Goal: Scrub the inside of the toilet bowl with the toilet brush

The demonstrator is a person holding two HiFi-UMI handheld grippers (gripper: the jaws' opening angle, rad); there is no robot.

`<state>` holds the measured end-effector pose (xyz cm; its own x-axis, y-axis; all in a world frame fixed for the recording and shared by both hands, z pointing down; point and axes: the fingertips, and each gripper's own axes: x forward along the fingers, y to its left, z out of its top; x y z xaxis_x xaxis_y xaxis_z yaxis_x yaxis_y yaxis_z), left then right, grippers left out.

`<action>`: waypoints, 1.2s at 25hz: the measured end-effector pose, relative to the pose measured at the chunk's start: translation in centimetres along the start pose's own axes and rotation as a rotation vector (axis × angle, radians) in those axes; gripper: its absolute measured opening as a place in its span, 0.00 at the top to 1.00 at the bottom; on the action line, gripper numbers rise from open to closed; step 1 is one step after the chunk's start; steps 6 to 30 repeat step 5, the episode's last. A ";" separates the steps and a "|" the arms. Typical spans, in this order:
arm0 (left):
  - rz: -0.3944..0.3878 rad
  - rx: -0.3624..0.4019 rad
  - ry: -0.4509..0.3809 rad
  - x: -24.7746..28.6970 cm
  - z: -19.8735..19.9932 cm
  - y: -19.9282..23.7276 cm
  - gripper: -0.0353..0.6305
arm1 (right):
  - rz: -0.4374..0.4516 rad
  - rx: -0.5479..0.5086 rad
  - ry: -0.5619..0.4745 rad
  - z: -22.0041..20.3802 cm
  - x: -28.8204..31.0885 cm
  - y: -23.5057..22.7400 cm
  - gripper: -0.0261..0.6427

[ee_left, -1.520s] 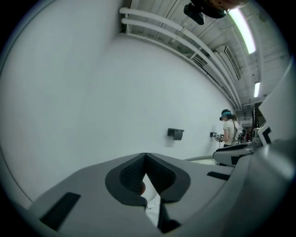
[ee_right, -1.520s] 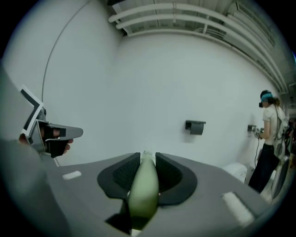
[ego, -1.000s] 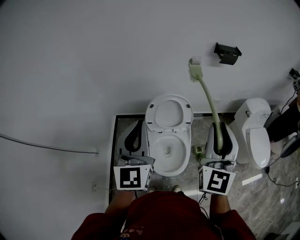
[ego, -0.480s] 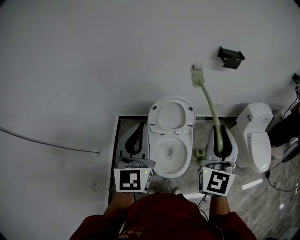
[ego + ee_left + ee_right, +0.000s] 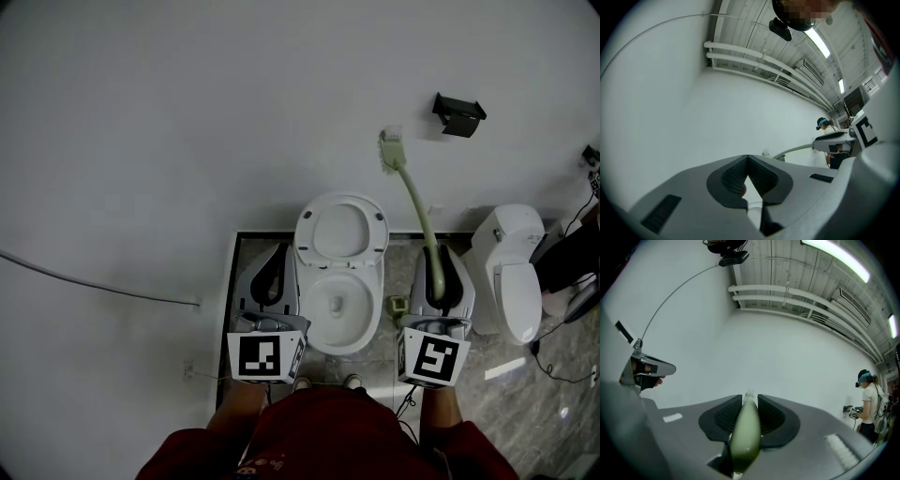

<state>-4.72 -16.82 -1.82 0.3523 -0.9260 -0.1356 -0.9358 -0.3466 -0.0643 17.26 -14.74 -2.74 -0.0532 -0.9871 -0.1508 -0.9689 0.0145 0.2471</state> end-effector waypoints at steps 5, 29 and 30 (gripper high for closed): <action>-0.002 -0.009 0.005 0.2 0.1 -0.4 0.94 | 0.001 -0.009 -0.001 -0.3 -0.2 -0.5 0.79; -0.002 -0.009 0.005 0.2 0.1 -0.4 0.94 | 0.001 -0.009 -0.001 -0.3 -0.2 -0.5 0.79; -0.002 -0.009 0.005 0.2 0.1 -0.4 0.94 | 0.001 -0.009 -0.001 -0.3 -0.2 -0.5 0.79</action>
